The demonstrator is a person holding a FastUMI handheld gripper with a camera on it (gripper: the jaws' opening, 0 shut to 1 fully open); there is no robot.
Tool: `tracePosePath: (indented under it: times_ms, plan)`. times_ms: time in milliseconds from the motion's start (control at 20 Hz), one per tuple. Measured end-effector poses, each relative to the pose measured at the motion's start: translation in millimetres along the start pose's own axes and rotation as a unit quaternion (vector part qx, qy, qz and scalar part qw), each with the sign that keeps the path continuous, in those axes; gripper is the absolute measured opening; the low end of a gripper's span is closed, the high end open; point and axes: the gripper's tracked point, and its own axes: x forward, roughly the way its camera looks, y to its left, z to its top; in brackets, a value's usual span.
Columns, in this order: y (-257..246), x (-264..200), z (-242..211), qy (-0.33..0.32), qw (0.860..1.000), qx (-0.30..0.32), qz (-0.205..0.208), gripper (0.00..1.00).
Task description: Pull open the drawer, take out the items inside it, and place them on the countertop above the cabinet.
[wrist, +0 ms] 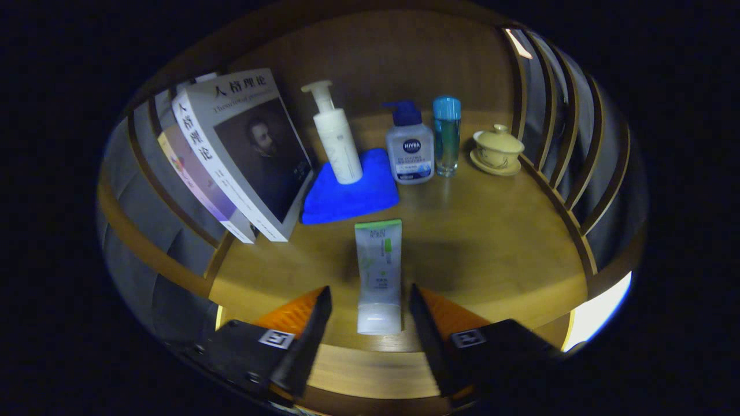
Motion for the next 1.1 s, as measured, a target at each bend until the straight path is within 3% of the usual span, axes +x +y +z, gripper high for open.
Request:
tracePosePath:
  times_ms: [150,400,650,800,1100]
  plan:
    - [0,-27,8,-0.060,0.998,-0.028,-0.009,0.98]
    - [17,-102,19,-0.206,0.977,-0.053,0.004,0.98]
    - [17,-172,5,-0.341,0.939,-0.042,0.010,0.98]
    - [9,-193,-24,-0.378,0.924,-0.046,-0.007,0.98]
    - [-23,-188,-94,-0.395,0.913,-0.066,-0.076,0.98]
